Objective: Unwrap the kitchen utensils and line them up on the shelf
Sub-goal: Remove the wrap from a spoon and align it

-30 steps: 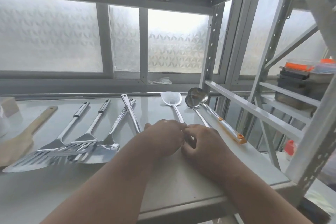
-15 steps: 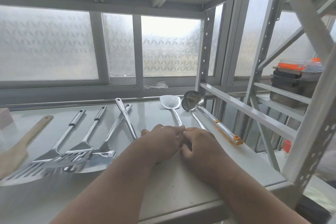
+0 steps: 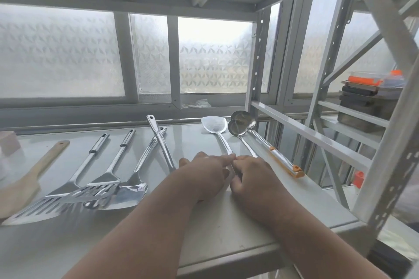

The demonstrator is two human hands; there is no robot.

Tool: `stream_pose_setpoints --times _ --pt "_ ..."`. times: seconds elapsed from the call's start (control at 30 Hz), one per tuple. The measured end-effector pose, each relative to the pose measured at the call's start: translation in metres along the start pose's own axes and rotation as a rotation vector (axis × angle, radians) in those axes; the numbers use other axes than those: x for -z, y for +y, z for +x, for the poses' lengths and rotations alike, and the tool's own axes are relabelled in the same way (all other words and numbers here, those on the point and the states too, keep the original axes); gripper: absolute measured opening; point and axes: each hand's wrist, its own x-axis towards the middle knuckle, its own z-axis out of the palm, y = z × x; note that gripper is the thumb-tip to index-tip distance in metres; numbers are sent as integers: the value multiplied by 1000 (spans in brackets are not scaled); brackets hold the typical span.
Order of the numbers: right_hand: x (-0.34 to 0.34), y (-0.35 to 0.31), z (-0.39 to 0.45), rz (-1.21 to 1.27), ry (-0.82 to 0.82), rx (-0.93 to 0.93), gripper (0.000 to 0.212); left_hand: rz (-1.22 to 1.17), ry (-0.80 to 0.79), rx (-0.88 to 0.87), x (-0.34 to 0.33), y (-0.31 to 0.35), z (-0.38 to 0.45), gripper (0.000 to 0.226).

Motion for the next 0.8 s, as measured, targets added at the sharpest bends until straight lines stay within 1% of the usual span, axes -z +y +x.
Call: stream_pose_setpoints --times 0.23,0.27,0.37,0.4,0.43,0.53,0.8 --pt "-3 1 2 -31 10 -12 7 22 -5 5 0 1 0 55" --pt "-3 1 2 -38 17 -17 8 17 -2 10 -1 0 1 54" --pt "-5 2 3 -62 24 -36 28 24 -1 2 -1 2 0 54" --pt "-5 2 3 -67 25 -41 31 19 -3 7 -2 1 2 54" --pt "-5 2 3 -68 22 -47 32 17 -2 9 -2 1 3 54" --pt "-5 2 3 -75 18 -64 24 9 0 37 -4 -2 7 53" --pt "-4 0 2 -87 27 -71 35 7 16 46 -7 -4 11 53"
